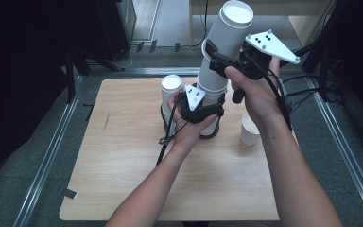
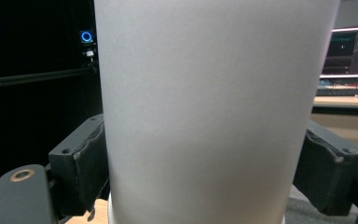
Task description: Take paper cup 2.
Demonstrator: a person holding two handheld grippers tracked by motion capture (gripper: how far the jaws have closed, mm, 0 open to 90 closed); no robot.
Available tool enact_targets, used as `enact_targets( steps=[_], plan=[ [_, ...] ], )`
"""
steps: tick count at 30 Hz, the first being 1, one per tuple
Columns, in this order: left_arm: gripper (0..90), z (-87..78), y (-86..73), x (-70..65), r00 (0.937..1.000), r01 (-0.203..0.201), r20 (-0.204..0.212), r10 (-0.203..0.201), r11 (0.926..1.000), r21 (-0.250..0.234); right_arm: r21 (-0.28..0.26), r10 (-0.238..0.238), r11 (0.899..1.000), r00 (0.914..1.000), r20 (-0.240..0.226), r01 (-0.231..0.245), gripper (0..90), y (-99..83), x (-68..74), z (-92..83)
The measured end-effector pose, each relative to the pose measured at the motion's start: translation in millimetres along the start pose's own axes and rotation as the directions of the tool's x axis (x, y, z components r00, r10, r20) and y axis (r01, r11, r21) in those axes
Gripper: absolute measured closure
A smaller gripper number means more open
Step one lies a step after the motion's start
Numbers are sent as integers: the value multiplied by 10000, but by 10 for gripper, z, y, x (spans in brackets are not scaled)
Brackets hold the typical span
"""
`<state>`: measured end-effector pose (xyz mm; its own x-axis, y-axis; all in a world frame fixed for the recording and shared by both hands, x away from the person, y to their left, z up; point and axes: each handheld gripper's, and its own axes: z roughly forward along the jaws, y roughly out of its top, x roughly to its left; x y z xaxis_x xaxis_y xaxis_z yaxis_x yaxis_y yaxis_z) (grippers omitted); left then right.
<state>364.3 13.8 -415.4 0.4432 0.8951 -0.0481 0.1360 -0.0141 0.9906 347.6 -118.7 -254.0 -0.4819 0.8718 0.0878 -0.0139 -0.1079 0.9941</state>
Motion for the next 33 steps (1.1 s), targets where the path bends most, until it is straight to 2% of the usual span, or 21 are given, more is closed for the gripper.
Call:
enact_targets(
  steps=[7,13,23,33],
  plan=[
    [47,0,-1,1,10000,-6,7,6,10000,-9,-258,-165,9995,9999,30,166,146,90,22,-98],
    [47,0,-2,2,10000,-35,9,35,10000,0,-365,-239,9990,9997,106,242,146,107,-22,-199],
    [48,-1,-1,7,10000,-63,33,63,10000,17,-375,-259,9989,9992,306,270,145,29,-141,-354],
    [48,-7,1,6,10000,-73,67,73,10000,32,-325,-571,9977,9967,579,590,144,-82,-207,-523]
  ],
)
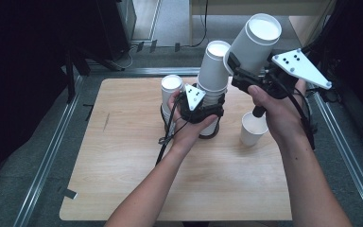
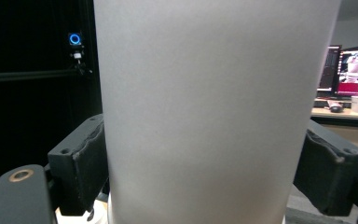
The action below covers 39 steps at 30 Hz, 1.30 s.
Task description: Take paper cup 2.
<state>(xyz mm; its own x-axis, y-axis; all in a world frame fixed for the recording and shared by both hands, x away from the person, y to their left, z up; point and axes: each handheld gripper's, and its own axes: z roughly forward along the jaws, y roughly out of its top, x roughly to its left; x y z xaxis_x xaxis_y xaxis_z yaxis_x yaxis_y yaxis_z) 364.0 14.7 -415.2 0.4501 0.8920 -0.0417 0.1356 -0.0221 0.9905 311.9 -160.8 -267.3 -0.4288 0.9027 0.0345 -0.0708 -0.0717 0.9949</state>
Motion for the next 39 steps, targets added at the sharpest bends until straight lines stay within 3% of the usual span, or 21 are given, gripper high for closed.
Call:
enact_targets(
  steps=[15,29,39],
  plan=[
    [24,-126,31,9,9994,-198,275,199,9998,-42,122,-227,9997,9996,155,225,143,-225,-22,-222],
    [0,-430,-91,6,9974,-508,514,510,9987,-61,274,-176,9995,9996,216,170,143,-433,-66,-391],
    [0,-693,-202,21,9967,-455,677,453,9990,19,408,-359,9986,9990,260,348,143,-622,-45,-496]
  ],
)
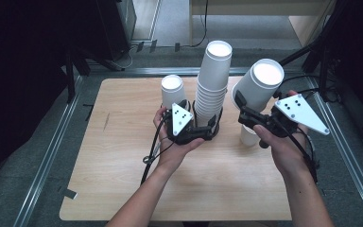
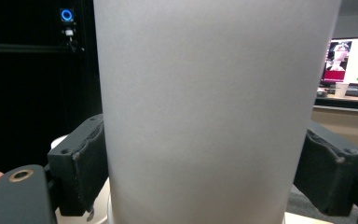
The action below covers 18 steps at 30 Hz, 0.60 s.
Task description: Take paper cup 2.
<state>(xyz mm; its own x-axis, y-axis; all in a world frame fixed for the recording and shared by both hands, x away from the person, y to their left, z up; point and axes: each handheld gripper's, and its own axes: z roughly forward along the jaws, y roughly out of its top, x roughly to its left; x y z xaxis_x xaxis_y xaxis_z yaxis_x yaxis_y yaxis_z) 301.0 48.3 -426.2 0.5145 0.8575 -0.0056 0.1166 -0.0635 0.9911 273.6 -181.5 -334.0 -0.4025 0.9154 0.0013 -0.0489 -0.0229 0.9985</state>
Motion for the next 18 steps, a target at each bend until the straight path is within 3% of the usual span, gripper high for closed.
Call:
enact_targets(
  steps=[5,12,18],
  plan=[
    [0,-131,-62,14,9999,81,133,-83,9999,132,189,62,9998,10000,-30,-62,143,-131,20,-28],
    [0,-294,-187,41,10000,-65,78,61,9991,430,399,139,9991,9999,56,-141,143,-310,24,-79],
    [0,-436,-273,119,9999,86,-64,-84,9990,442,594,214,9980,9998,28,-216,143,-462,40,-126]
  ],
)
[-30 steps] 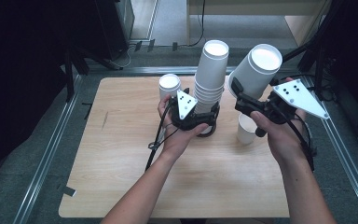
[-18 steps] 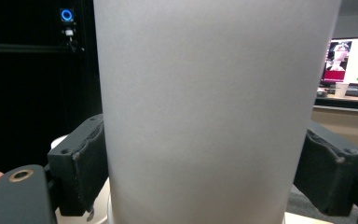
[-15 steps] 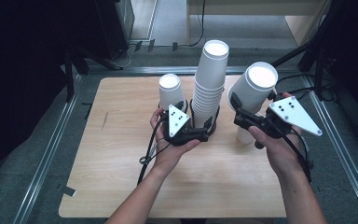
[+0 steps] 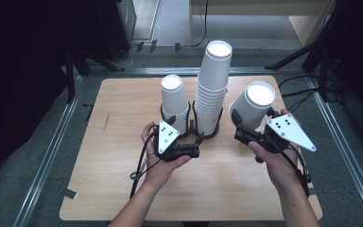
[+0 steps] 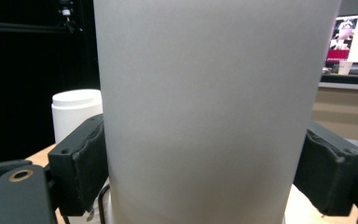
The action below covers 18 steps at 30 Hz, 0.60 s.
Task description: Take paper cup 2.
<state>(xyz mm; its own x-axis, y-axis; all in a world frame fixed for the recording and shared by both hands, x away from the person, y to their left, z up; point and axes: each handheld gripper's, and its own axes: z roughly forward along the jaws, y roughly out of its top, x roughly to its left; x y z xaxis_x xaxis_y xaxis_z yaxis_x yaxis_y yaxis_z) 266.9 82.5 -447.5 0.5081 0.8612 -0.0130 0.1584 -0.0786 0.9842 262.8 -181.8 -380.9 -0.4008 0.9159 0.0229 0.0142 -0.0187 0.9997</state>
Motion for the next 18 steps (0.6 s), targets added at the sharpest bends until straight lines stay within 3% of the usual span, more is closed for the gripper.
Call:
enact_targets(
  steps=[4,11,15,18],
  plan=[
    [0,-68,-54,65,9999,90,-119,-88,9999,139,62,36,10000,10000,-43,-36,143,-78,23,-27],
    [0,-195,-162,84,10000,96,-20,-95,9992,401,328,-574,9978,9983,98,571,143,-267,73,-56],
    [0,-254,-214,94,9998,-96,163,86,9978,653,555,-1007,9935,9947,223,993,143,-405,91,-59],
    [0,-305,-212,135,9998,-22,211,9,9979,641,760,-1340,9884,9906,286,1315,143,-510,102,-61]
  ],
)
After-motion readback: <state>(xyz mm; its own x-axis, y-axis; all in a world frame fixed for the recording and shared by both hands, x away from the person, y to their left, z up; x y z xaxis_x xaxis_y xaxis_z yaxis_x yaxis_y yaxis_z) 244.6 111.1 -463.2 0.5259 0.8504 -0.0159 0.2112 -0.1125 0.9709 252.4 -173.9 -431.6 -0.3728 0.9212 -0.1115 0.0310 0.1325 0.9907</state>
